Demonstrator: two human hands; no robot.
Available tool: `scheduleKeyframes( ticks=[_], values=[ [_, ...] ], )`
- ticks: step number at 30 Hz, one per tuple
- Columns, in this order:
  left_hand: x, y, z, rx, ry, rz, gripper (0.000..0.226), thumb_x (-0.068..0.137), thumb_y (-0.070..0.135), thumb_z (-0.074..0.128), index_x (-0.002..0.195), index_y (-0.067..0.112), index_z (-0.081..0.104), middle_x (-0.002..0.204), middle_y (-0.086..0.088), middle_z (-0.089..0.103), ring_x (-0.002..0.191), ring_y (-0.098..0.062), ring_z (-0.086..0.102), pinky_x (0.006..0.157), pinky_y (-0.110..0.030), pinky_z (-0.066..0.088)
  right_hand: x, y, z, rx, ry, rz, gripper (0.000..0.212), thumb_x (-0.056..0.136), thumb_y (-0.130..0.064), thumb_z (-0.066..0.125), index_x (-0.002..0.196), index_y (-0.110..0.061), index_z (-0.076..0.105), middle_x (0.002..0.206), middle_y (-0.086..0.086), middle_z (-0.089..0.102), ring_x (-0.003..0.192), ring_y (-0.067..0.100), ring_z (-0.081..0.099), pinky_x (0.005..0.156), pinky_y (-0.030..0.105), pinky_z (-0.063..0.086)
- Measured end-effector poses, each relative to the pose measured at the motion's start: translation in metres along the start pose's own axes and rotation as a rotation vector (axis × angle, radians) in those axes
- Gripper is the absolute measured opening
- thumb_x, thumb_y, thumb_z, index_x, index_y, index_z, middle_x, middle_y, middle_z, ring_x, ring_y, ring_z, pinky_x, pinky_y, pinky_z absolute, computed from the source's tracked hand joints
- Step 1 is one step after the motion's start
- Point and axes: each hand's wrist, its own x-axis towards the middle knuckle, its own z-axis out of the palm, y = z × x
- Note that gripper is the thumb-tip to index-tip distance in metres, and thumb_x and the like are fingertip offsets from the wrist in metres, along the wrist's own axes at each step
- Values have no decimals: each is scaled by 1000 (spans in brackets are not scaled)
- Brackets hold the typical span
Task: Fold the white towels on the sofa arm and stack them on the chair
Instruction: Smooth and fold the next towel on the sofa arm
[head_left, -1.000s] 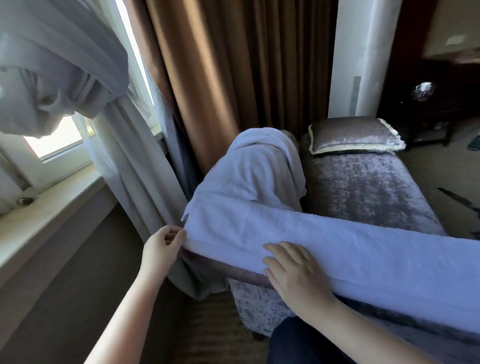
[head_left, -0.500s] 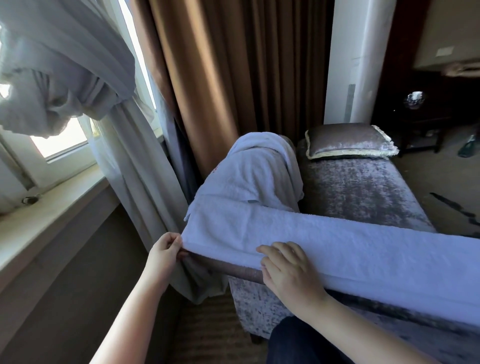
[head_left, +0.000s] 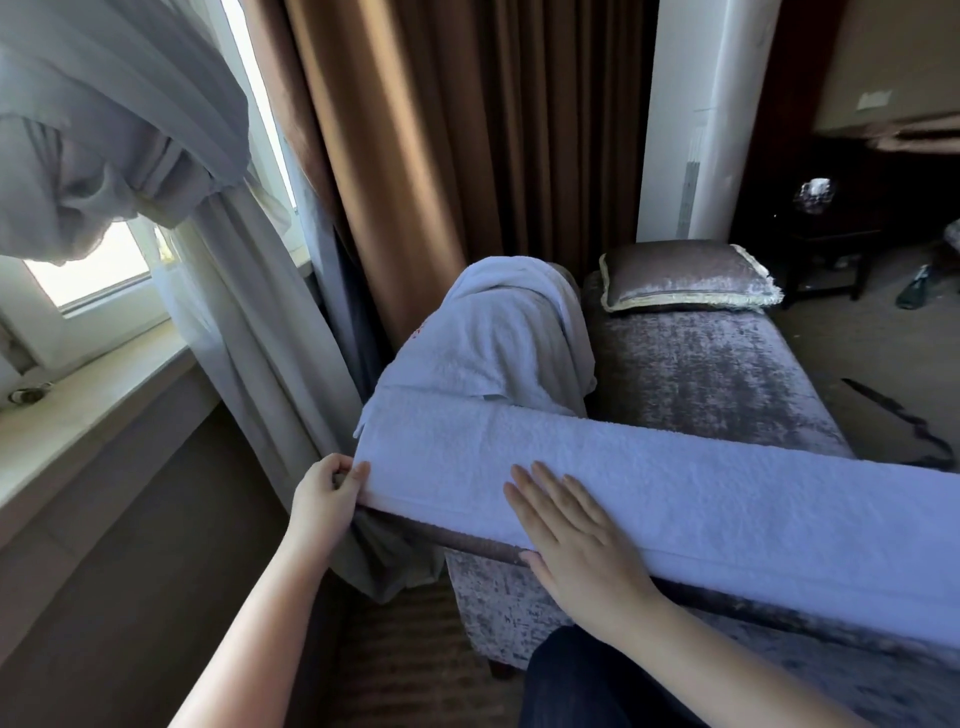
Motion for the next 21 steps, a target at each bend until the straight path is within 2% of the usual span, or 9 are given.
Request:
scheduleKeyframes(
  ticks=[2,4,6,8,12,14,17,19,21],
  values=[
    [-1,-1,2,-33,2,-30,17,96,20,58,80,13,61,92,-12,64,87,-29,59,79,-43,48,-3,1,-1,2,-34,-26,57,98,-37,38,147,-8,39,156,7,31,145,23,27,116,40,21],
    [-2,1,3,-79,16,-46,12,95,16,60,83,15,59,91,-7,62,83,-23,57,73,-34,47,1,3,-9,59,-19,-26,55,98,-40,37,143,-10,45,153,6,38,143,22,32,115,39,22],
    [-2,5,0,-153,15,-68,9,92,10,64,92,17,59,91,-2,60,84,-20,58,77,-35,51,15,9,-20,124,39,11,52,97,-39,38,137,-10,53,147,6,47,138,22,40,113,38,27],
    [2,7,-5,-162,-10,-87,18,90,8,67,102,18,58,92,-2,61,85,-19,60,82,-37,53,35,20,-28,125,72,100,52,97,-39,37,136,-10,55,145,7,49,136,23,43,111,39,28],
    [5,11,-7,-81,-20,-77,16,89,7,66,98,19,61,96,-6,63,85,-20,61,78,-35,54,51,31,-18,17,-82,172,60,96,-46,30,136,-9,54,143,8,51,133,25,47,109,40,25],
    [0,14,-4,-24,19,-51,17,89,7,66,102,17,60,103,-7,63,87,-19,60,74,-32,51,47,29,-10,-10,-140,189,62,96,-47,27,137,-8,54,142,9,52,130,25,50,109,41,25],
    [-15,25,12,379,224,194,33,85,4,66,116,12,58,119,-7,57,110,-30,51,87,-41,45,49,27,-13,4,-136,197,61,95,-47,30,136,-9,55,140,9,54,129,24,52,109,41,26],
    [-30,46,37,476,292,497,35,80,-1,68,113,9,61,116,-11,59,107,-36,52,82,-46,45,46,33,-20,39,-112,178,59,94,-47,33,133,-10,57,137,7,57,126,22,54,110,39,34],
    [-45,73,72,445,269,765,22,83,1,63,104,8,64,110,-10,63,98,-35,56,77,-42,46,33,51,-34,81,-74,205,54,94,-44,36,128,-10,61,130,5,62,120,21,58,104,36,45]
  ],
)
